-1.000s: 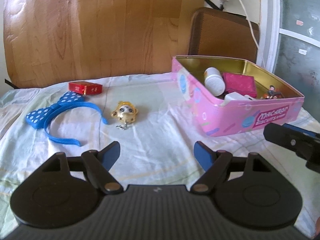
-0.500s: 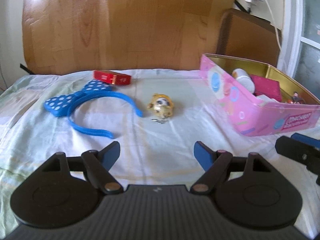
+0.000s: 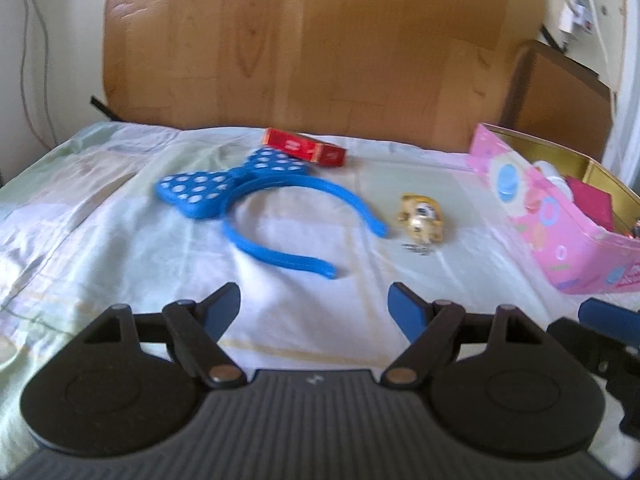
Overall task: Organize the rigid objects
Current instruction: 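Withdraw the right tool from the tin toward the remaining items, then close the right tool on the blue bow headband band while the left tool grips it too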
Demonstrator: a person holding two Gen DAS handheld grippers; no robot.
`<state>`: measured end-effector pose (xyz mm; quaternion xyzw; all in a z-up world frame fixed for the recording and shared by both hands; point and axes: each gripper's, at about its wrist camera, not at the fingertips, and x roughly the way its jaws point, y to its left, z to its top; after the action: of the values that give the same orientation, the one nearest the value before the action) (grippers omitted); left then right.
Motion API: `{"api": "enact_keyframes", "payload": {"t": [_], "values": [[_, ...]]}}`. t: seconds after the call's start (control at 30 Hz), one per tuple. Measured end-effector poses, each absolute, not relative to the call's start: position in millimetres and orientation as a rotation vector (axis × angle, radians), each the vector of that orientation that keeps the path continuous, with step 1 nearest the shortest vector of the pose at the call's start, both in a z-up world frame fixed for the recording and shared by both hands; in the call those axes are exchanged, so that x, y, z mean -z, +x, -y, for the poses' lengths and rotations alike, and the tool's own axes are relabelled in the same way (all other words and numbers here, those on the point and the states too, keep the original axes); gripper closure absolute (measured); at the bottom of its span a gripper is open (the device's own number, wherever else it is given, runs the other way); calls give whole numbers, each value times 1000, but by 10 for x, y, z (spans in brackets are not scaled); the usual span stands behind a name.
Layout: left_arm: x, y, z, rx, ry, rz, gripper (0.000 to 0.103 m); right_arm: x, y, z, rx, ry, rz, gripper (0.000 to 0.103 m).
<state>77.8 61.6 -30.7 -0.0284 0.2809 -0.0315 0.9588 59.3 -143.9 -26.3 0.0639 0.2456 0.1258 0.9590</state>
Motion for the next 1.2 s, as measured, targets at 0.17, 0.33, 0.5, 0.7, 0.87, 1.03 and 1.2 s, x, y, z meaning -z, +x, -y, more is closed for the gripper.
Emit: {"api": "enact_keyframes", "payload": {"t": [0.17,0.33,0.5,0.7,0.87,1.03,1.2], "values": [[332,827,-807,24,-83,-573,20,288,717,1261,-291,100,-520,50],[350,881,-967,-12,-107,-575,20,288,851,1098,-319,74,-528,50],[370,935,-1089,-18,-139,-584,20,275,992,975,-334,55,-525,50],[358,957,-1223,-50,-192,-556,20,269,1186,907,-332,33,-529,50],[374,1002,-1404,-84,-295,-551,20,254,1421,810,-334,1,-517,51],[364,1017,-1389,-92,-290,-543,20,229,1797,624,-327,-106,-492,53],[359,1009,-1397,-94,-288,-539,20,303,2400,485,-324,-153,-608,59]]}}
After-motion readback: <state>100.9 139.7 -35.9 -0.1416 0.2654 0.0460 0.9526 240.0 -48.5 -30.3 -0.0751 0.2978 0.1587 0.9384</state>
